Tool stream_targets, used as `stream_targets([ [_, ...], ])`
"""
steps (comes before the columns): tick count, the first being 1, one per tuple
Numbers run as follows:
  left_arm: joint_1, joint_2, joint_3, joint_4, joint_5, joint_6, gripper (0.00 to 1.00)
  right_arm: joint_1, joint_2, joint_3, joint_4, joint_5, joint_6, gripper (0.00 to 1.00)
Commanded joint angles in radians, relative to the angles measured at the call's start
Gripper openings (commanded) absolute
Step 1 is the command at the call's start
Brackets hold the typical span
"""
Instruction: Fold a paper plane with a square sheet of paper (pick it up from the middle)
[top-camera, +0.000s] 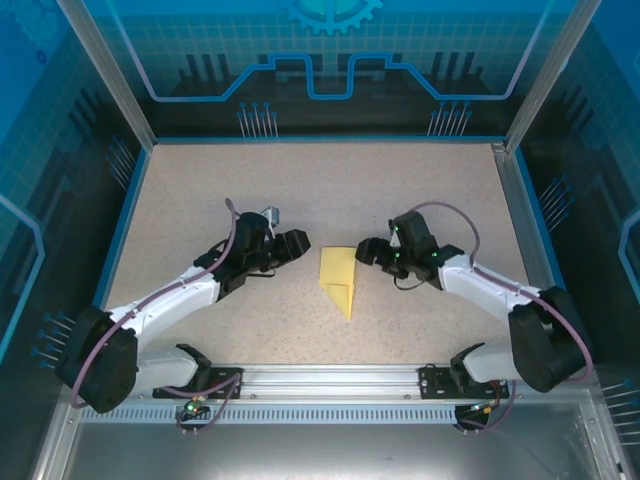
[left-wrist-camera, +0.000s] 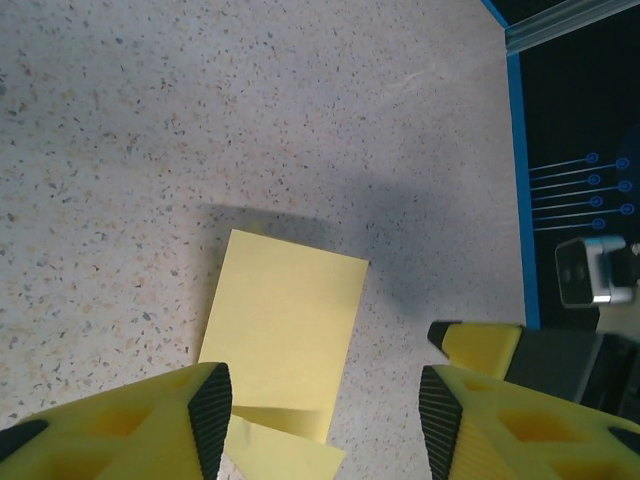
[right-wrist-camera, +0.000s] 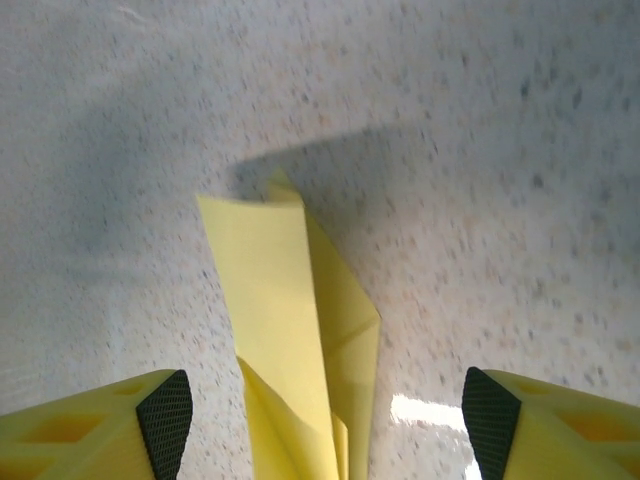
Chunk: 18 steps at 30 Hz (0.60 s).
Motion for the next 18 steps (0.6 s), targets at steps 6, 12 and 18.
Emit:
stream_targets([
  [6,-0.067,0.108,-0.065,0.146,-0.008,-0.059,0.57,0.131,0.029,0.047,-0.088,0.018,-0.118,0.55],
  [12,-0.11,0.176,-0.044,0.16,-0.02,-0.06,0.57,0.158,0.065,0.053,-0.07,-0.039,-0.139,0.31],
  [18,-0.111,0.185,-0.04,0.145,-0.049,-0.059,0.57,0.186,0.133,0.1,-0.031,-0.103,-0.139,0.27],
])
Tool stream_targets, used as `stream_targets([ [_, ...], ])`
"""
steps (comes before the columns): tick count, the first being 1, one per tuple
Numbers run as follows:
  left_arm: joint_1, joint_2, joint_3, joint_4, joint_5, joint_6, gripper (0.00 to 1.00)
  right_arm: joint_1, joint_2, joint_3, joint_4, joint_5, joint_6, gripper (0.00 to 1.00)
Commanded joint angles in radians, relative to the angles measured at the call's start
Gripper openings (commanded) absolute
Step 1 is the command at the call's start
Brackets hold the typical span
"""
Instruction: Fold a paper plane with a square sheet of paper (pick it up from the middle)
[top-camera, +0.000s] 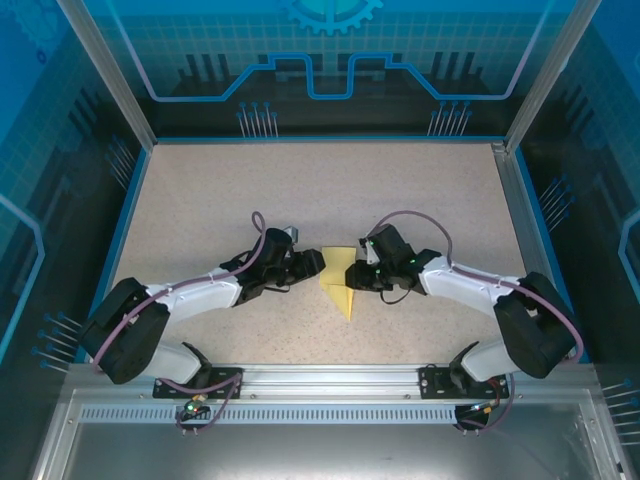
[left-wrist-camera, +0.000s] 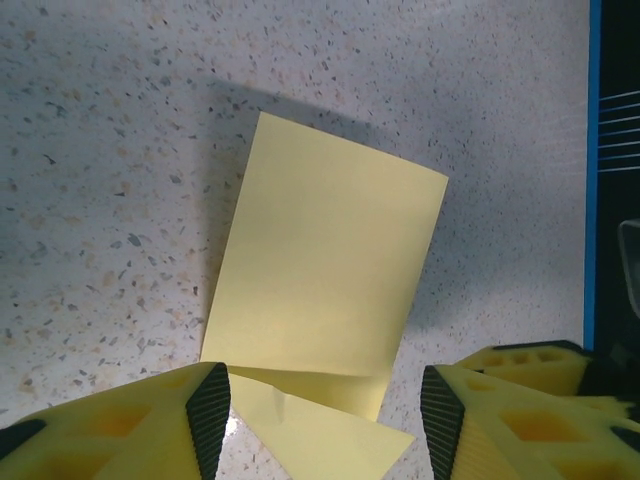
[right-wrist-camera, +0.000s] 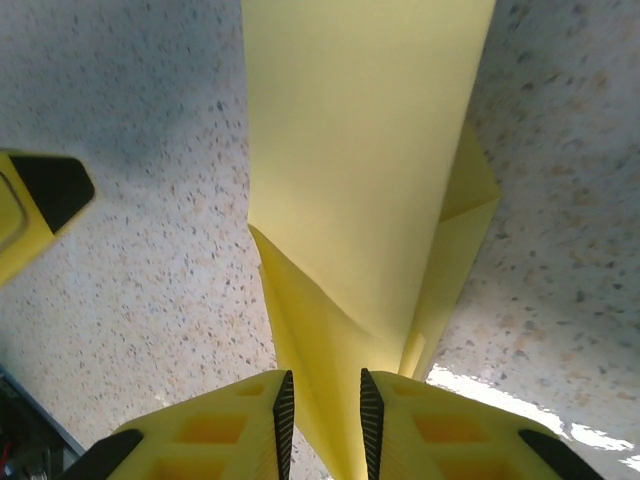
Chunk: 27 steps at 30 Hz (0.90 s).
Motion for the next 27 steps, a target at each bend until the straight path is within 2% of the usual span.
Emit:
stream_targets([
  [1,-0.005,0.013,0.013,0.019,-0.032,-0.011,0.57,0.032,0.021,0.06,0.017,-0.047,-0.023,0.28],
  [7,-0.005,0.013,0.003,0.019,-0.048,-0.014,0.57,0.072,0.04,0.114,-0.044,-0.006,-0.029,0.28],
  [15,-0.005,0.026,0.013,0.006,-0.054,-0.006,0.57,0.074,0.11,0.109,-0.013,-0.043,-0.025,0.28],
  [27,-0.005,0.025,0.01,0.002,-0.054,-0.005,0.57,0.061,0.151,0.106,-0.046,0.005,-0.031,0.27],
])
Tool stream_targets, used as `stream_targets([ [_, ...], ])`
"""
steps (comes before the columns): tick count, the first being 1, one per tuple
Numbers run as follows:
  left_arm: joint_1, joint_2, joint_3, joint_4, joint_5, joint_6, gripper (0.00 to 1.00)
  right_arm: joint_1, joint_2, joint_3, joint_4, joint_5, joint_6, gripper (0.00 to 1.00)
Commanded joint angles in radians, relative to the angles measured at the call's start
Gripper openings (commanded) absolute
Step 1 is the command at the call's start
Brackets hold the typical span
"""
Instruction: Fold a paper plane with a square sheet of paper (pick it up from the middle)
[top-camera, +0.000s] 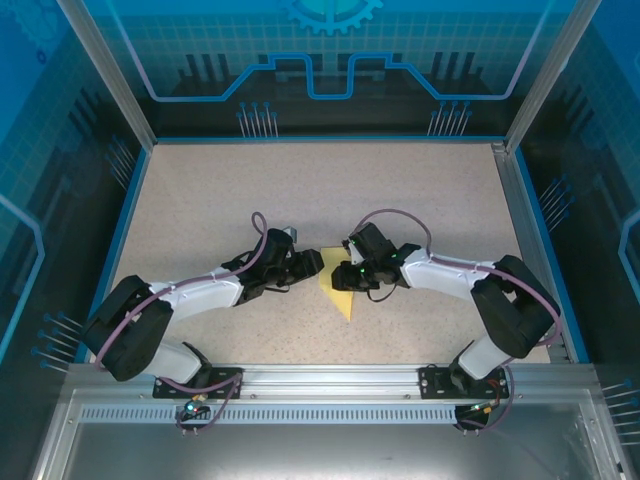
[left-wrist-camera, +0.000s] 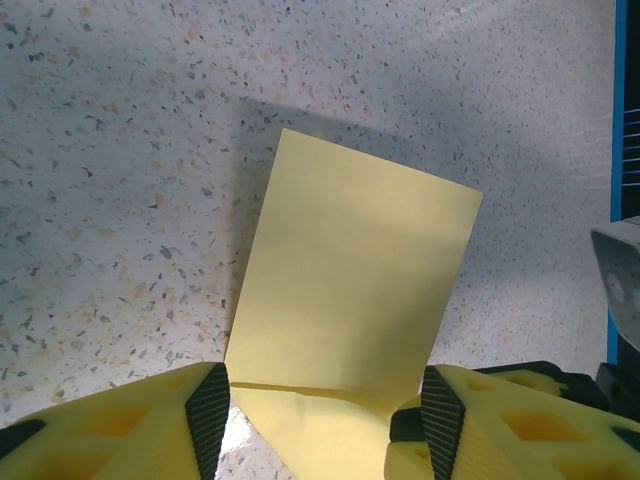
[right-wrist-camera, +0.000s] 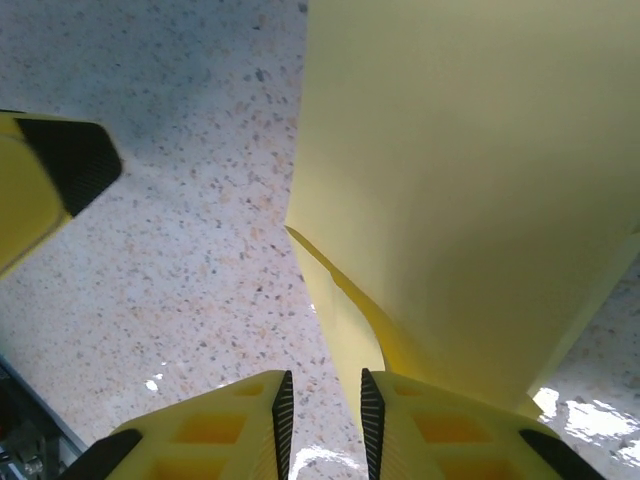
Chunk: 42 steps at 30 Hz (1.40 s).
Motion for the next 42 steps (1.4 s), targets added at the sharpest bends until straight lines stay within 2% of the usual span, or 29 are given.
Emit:
stream_targets([
  [1,-0.005,0.007,0.008,0.001,-0.02,-0.005,0.57,-0.002,0.015,0.001,-0.032,0.019,-0.015,0.27],
  [7,-0.005,0.016,0.017,-0.004,-0.016,-0.003,0.57,-0.034,-0.005,-0.043,0.008,-0.021,-0.014,0.28],
  [17,-0.005,0.038,0.04,-0.01,-0.014,0.002,0.57,-0.023,-0.197,-0.026,-0.056,-0.015,-0.042,0.39],
  [22,-0.005,0.049,0.048,-0.005,-0.014,-0.003,0.57,-0.007,-0.212,-0.034,-0.045,-0.064,-0.069,0.4],
  [26,-0.005,0.048,0.046,-0.009,-0.02,-0.005,0.57,0.024,-0.208,-0.014,-0.064,-0.007,-0.054,0.42],
  [31,-0.005,0.017,0.051,-0.05,-0.02,0.017,0.57,0.071,-0.199,0.017,-0.095,0.089,-0.025,0.5],
  [33,-0.005,0.014,0.039,-0.055,-0.036,0.026,0.58,0.073,-0.175,0.022,-0.099,0.089,-0.014,0.47],
  [37,-0.002,0.025,0.059,-0.105,-0.086,0.04,0.57,0.079,-0.113,0.007,-0.045,0.002,-0.038,0.29],
  [42,-0.002,0.043,0.114,-0.14,-0.08,0.067,0.57,0.046,-0.082,-0.025,-0.053,-0.026,-0.055,0.23],
])
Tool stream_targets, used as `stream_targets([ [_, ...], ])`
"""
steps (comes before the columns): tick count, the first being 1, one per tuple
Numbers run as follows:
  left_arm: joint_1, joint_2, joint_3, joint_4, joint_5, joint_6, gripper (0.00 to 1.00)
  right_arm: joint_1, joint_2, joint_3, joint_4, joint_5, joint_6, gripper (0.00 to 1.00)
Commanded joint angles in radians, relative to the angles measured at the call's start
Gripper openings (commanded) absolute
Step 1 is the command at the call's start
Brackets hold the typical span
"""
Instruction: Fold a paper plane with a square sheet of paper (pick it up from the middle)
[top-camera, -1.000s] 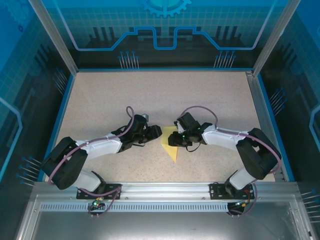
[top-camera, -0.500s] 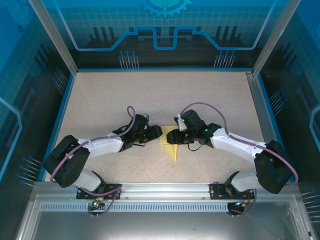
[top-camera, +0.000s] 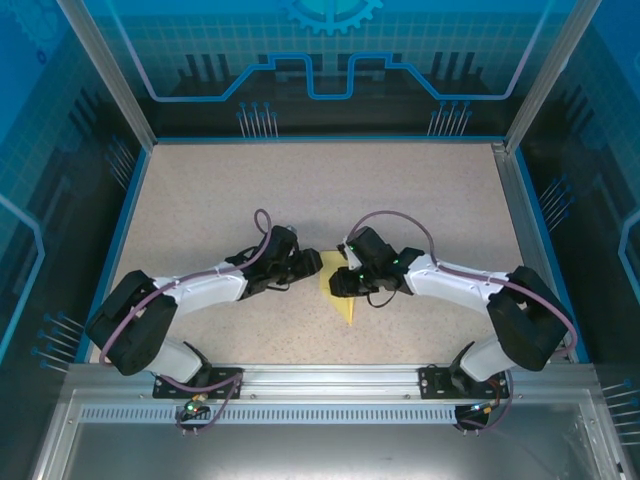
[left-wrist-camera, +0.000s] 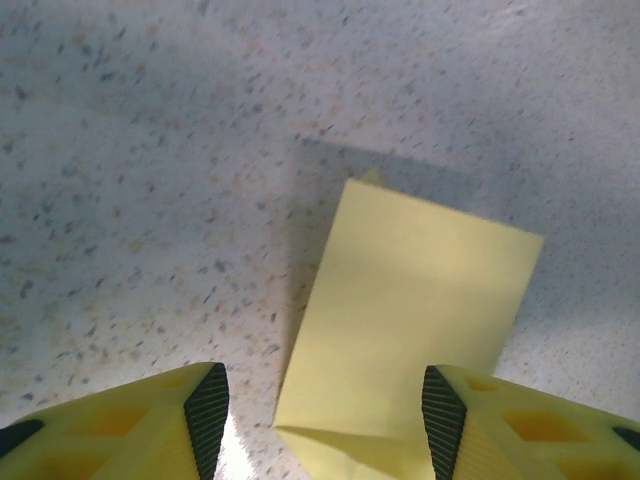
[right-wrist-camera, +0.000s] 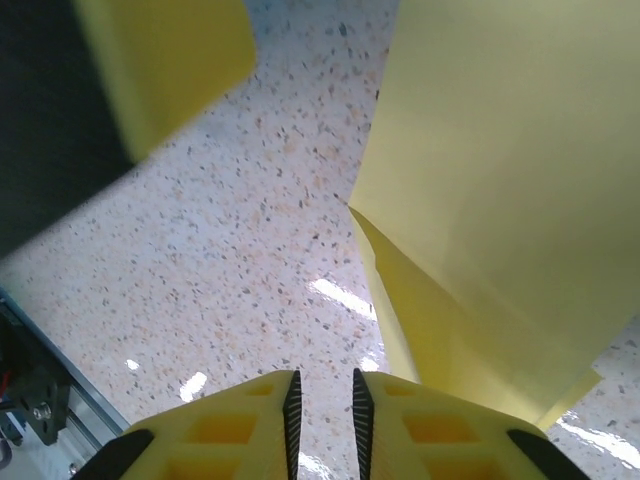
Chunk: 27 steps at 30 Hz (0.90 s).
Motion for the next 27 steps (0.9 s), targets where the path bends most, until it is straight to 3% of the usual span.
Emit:
stream_targets([
  [1,-0.001,0.009,0.041,-0.021,-0.014,0.033,0.57,-0.03,-0.004,-0.04,0.019,-0.049,-0.019,0.23],
  [9,-0.004,0.031,0.011,-0.001,0.039,0.022,0.57,-0.126,0.037,-0.139,0.136,-0.183,-0.051,0.23],
  [27,-0.047,0.143,0.047,0.006,0.208,-0.017,0.58,-0.241,0.078,-0.344,0.351,-0.202,-0.003,0.23],
])
